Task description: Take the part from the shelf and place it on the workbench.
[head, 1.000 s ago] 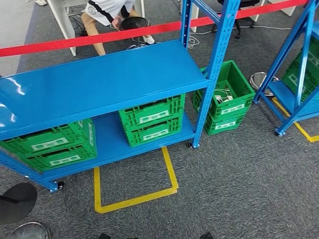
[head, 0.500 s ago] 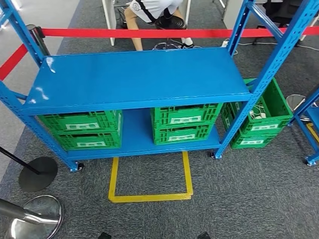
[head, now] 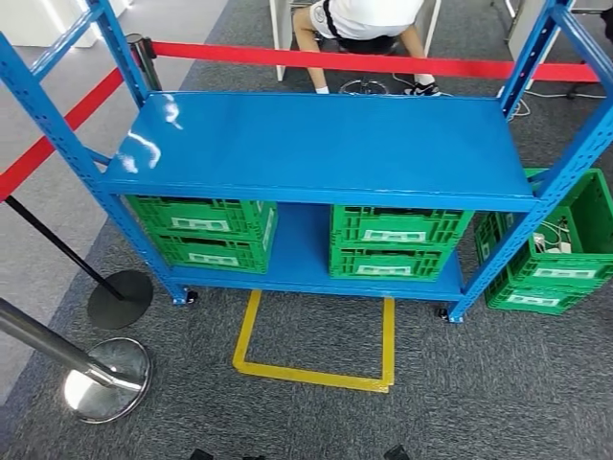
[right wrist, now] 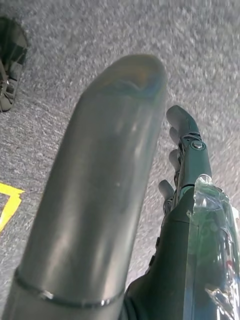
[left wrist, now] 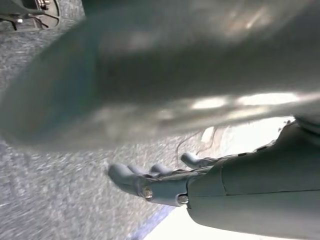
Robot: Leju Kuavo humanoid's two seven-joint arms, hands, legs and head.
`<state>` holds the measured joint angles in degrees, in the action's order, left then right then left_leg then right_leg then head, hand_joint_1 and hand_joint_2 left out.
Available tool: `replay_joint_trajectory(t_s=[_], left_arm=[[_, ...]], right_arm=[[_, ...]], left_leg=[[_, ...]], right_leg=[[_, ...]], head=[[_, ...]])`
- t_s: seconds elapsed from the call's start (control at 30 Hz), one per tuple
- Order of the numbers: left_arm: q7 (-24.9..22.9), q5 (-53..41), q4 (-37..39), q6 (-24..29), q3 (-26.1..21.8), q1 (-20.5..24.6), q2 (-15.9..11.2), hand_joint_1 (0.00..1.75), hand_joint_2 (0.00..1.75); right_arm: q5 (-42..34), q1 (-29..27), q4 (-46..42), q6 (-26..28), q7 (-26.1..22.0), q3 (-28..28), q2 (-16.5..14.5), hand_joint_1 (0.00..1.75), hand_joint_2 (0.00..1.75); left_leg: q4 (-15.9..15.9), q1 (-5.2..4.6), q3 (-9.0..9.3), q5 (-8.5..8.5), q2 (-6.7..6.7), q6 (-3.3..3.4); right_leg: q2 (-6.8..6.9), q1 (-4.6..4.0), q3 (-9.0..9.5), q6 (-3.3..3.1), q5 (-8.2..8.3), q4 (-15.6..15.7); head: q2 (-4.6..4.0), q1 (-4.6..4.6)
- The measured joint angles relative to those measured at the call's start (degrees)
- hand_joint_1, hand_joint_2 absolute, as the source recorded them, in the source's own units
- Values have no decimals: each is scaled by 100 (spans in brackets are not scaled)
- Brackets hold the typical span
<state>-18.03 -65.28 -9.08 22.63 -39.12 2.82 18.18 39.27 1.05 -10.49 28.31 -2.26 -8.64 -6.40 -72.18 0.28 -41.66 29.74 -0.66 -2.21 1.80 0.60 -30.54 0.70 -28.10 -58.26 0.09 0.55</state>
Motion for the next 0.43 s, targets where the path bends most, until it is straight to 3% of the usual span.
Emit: replay_joint_trajectory(t_s=[0.1,0.17,0.23,0.3,0.37,0.4,0.43], left_arm=[[-12,-30,-1,16,2,-2,1,0,0],[-15,-46,-1,16,3,-3,5,0,87],[-15,-53,-1,16,2,-6,11,0,175],[-15,-34,-1,16,1,-6,13,0,175],[-19,17,-1,37,-2,-6,13,0,175],[-27,42,-1,60,-4,-7,13,0,175],[-31,53,-1,74,-6,-7,13,0,175]], right_arm=[[-25,43,0,-27,16,-10,-4,0,0],[-37,56,0,-51,51,-17,-4,0,0],[-69,54,0,-74,87,-31,-3,0,87],[-114,58,0,-108,119,-54,-3,0,175],[-167,61,0,-139,118,-84,-3,0,175],[-189,60,0,-142,103,-103,-3,0,131],[-199,58,0,-141,94,-113,-3,0,116]], left_leg=[[1070,-8,615,-466,51,67],[1477,-13,827,-521,90,101],[1523,-13,837,-513,82,100],[1530,-18,841,-510,78,106],[1529,-23,841,-507,78,133],[1529,-24,839,-508,78,145],[1529,-25,838,-510,78,153]], right_leg=[[53,-19,13,33,-18,-12],[56,-49,-7,60,-33,-24],[58,-65,-40,13,-32,-15],[56,-65,-44,-16,-16,22],[53,-63,-28,26,9,64],[52,-62,-23,47,20,80],[52,-61,-21,57,25,86]], head=[[0,3],[0,-8],[0,-26],[0,-32],[0,-32],[0,-32],[0,-31]])
